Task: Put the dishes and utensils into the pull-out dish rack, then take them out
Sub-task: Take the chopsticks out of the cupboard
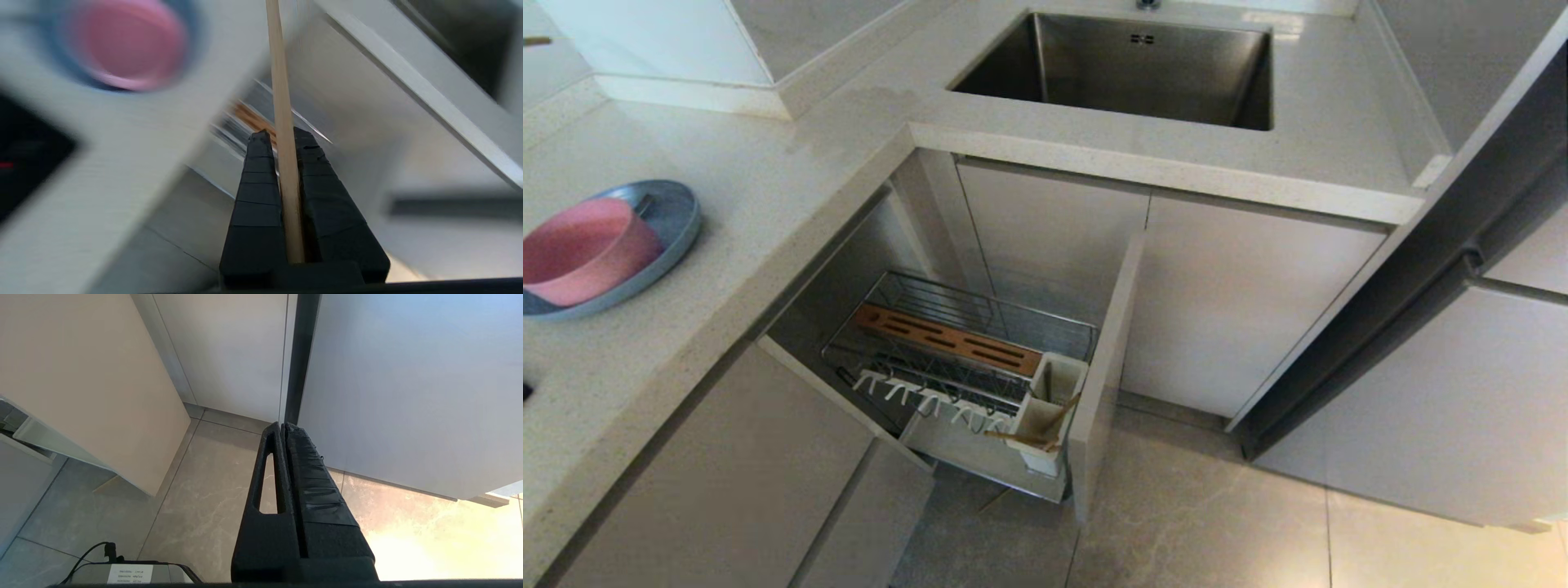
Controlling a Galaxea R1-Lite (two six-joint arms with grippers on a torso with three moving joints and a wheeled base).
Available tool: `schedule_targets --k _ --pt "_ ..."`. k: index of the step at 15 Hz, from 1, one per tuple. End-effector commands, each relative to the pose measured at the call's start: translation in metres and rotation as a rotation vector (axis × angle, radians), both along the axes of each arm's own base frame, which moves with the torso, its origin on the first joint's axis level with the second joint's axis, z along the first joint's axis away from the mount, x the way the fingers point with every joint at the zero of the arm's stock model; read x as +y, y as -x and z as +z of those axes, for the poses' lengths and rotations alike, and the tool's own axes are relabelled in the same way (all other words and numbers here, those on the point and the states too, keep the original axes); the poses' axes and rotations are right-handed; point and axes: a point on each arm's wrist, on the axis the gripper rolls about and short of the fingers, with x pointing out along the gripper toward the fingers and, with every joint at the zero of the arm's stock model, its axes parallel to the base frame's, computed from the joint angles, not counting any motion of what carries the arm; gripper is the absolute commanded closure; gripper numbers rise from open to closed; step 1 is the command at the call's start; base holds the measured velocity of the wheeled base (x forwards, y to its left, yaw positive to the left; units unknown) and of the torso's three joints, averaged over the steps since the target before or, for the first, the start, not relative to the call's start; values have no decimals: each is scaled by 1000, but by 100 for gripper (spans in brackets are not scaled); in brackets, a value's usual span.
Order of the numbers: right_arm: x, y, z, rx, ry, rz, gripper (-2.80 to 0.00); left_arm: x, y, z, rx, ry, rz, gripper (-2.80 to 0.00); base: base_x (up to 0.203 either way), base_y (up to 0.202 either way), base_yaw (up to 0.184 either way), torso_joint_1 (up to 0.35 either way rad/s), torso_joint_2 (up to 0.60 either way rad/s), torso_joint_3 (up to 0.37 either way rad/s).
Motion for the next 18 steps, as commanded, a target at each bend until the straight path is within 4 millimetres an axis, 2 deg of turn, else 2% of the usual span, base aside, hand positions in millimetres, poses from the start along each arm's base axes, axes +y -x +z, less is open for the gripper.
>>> schedule_targets --k 1,5,11,15,18 --pt "0 -1 -2 7 0 1 0 3 0 0 5 -10 115 0 0 0 0 0 0 0" --pt "0 -1 -2 9 0 1 0 15 -8 3 4 -70 367 0 0 0 0 0 0 0" --pt "0 -1 -3 9 0 1 0 59 -62 5 42 -111 494 0 0 0 0 0 0 0" --pt "0 -1 -2 7 0 1 0 82 -106 -10 78 -98 510 0 0 0 0 0 0 0" --pt "0 -1 -2 8 0 1 0 91 -119 -26 126 -103 598 0 0 0 0 0 0 0"
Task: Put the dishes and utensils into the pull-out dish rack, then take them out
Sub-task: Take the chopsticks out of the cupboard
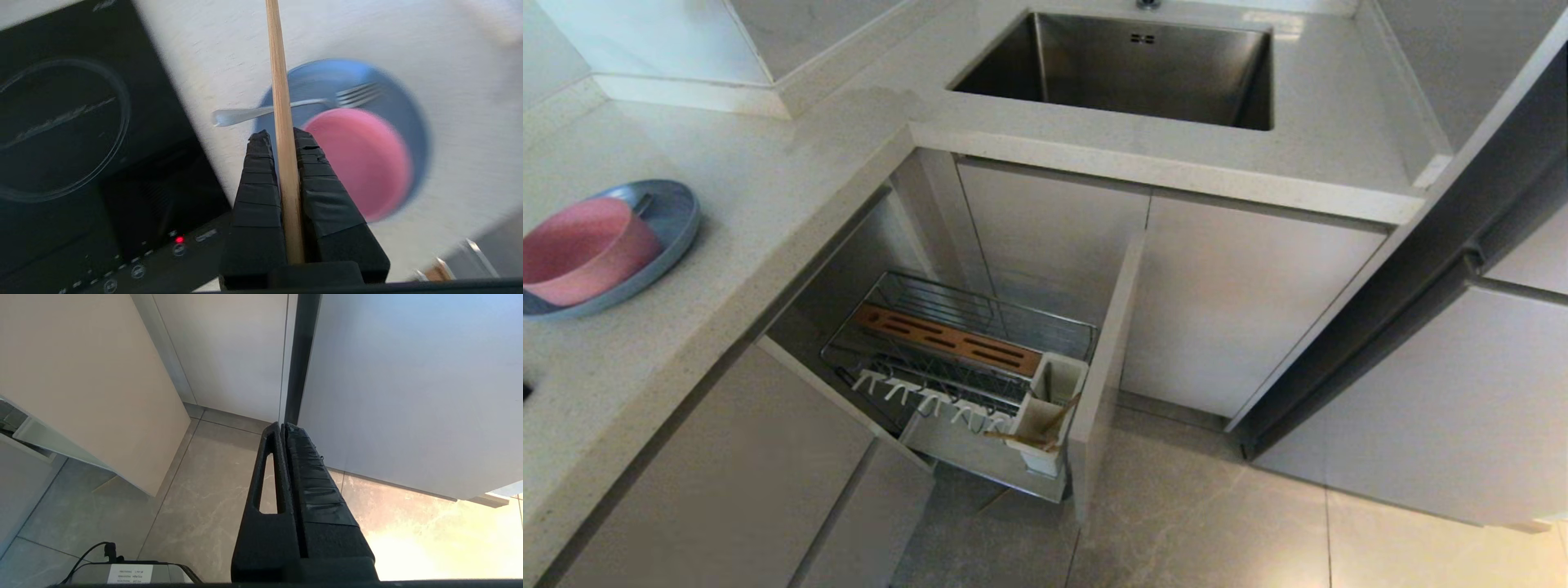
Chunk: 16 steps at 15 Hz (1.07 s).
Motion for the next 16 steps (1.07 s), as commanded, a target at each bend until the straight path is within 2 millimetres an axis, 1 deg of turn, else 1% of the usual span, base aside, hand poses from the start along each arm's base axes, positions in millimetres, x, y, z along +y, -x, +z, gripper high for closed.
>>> schedule_targets --k 1,4,7,13,16 --pt "0 -1 -2 9 0 0 0 6 -9 -12 40 32 18 0 0 0 0 0 0 0" --pt "0 -1 -2 7 0 0 0 7 -9 -26 44 104 49 0 0 0 0 0 0 0" --pt "0 -1 -2 8 0 0 0 5 -3 -46 42 167 77 0 0 0 0 0 0 0" --pt "0 -1 -2 9 0 0 0 -2 11 -88 -52 131 83 0 0 0 0 0 0 0" --pt "0 -1 -2 7 0 0 0 -7 18 -103 -99 106 85 0 0 0 0 0 0 0"
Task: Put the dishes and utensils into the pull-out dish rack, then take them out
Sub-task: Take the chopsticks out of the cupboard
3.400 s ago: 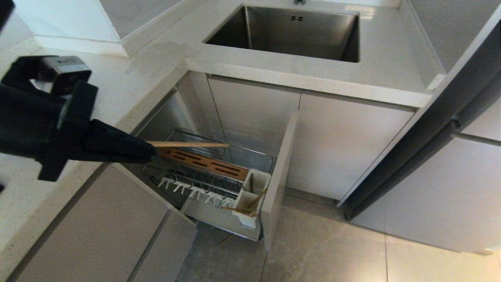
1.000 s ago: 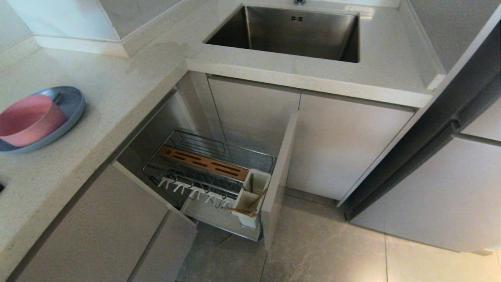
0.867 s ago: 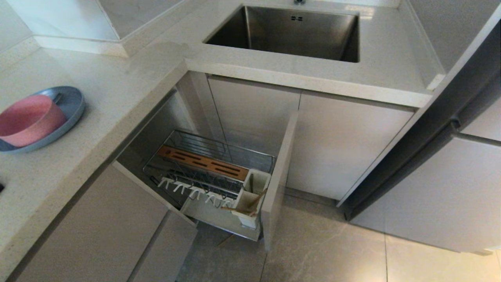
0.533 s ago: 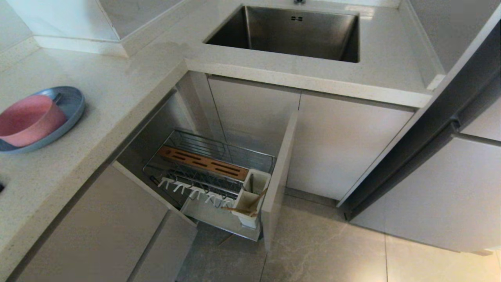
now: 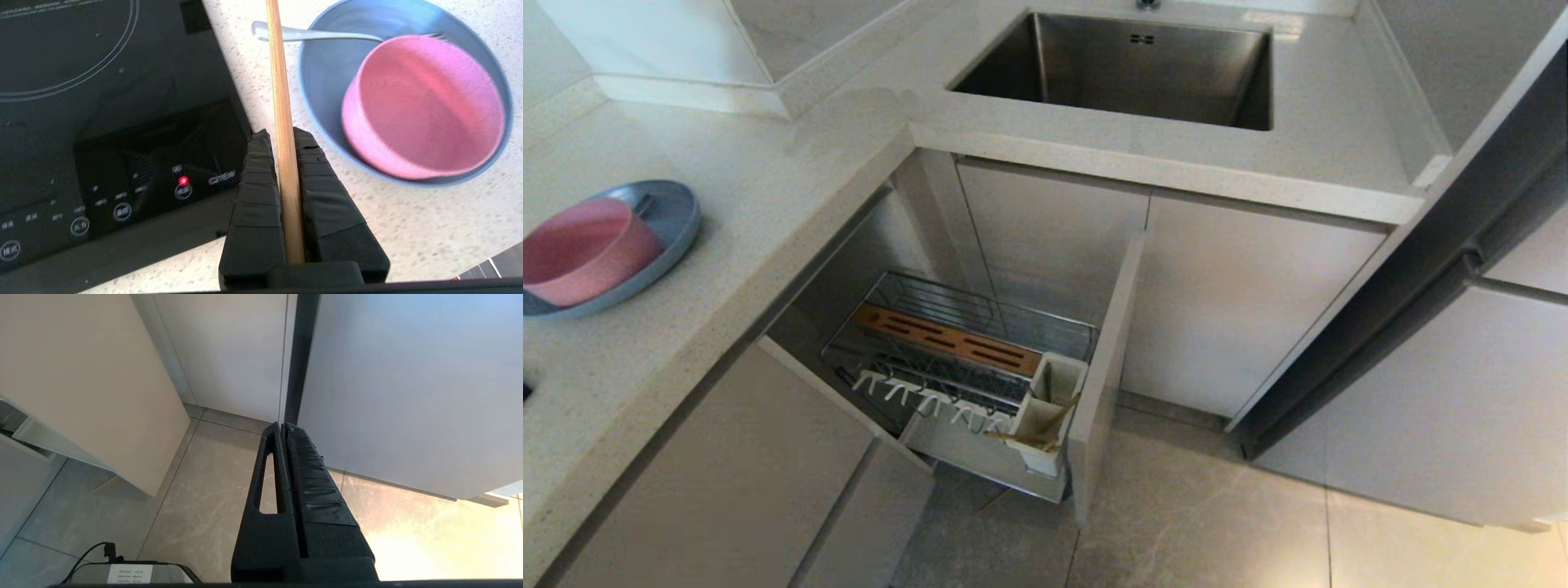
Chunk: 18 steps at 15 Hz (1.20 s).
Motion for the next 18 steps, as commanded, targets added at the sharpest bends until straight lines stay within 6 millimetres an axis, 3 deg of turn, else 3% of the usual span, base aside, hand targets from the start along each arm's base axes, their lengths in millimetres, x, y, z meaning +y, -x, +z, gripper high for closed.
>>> schedule_targets --k 1,5,10,14,18 --pt "0 -1 -2 9 0 0 0 -5 9 -8 -18 -8 9 0 0 0 0 0 0 0" --pt "0 -1 -2 7 0 0 0 6 12 -29 -37 30 108 0 0 0 0 0 0 0" --pt "0 -1 -2 7 0 0 0 20 -5 -49 16 117 110 0 0 0 0 0 0 0" --pt "0 -1 -2 8 0 0 0 35 -28 -56 40 152 83 0 0 0 0 0 0 0" --pt "0 -1 -2 8 0 0 0 45 -44 -50 25 181 -1 0 0 0 0 0 0 0"
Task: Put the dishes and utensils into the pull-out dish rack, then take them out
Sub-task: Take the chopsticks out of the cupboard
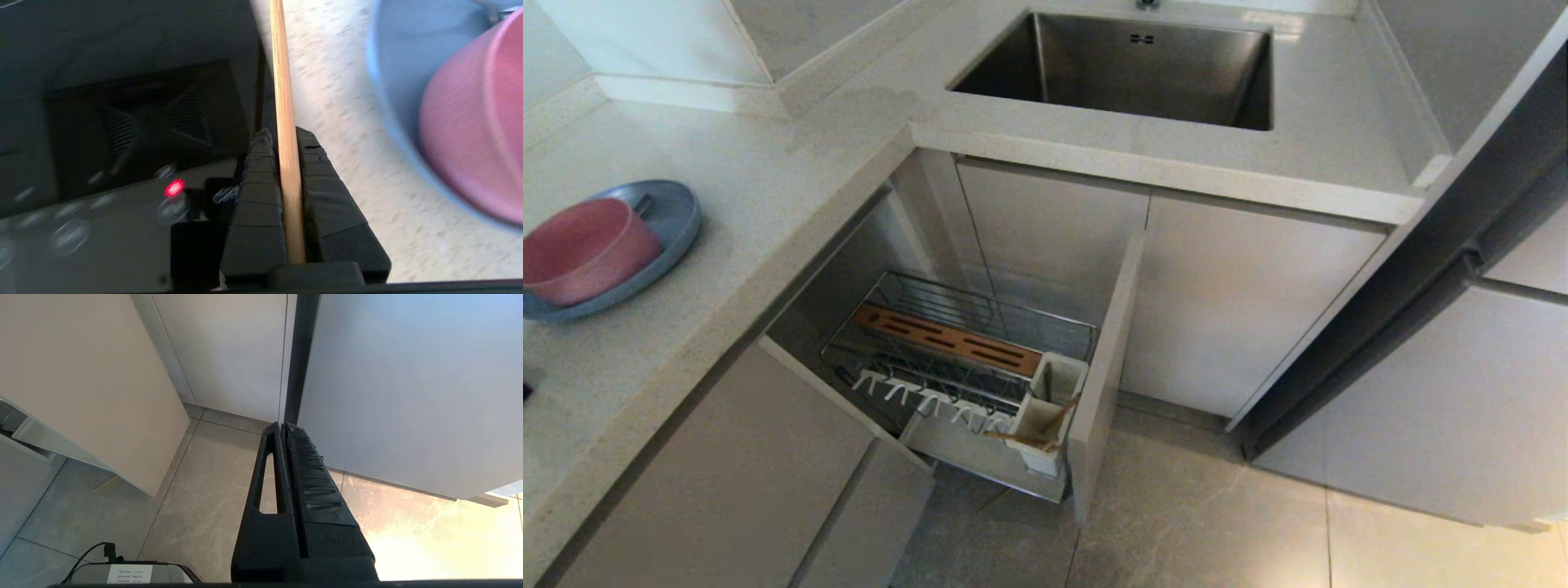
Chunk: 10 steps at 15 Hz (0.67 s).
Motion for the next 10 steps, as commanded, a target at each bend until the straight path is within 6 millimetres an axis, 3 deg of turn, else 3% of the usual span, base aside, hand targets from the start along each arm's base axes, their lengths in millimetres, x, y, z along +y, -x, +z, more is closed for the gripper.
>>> schedule_targets --k 1,10 --pt "0 -1 -2 8 0 0 0 7 -10 -2 9 15 -8 0 0 0 0 0 0 0" --pt "0 -1 -2 7 0 1 0 6 -24 -3 -14 73 -64 0 0 0 0 0 0 0"
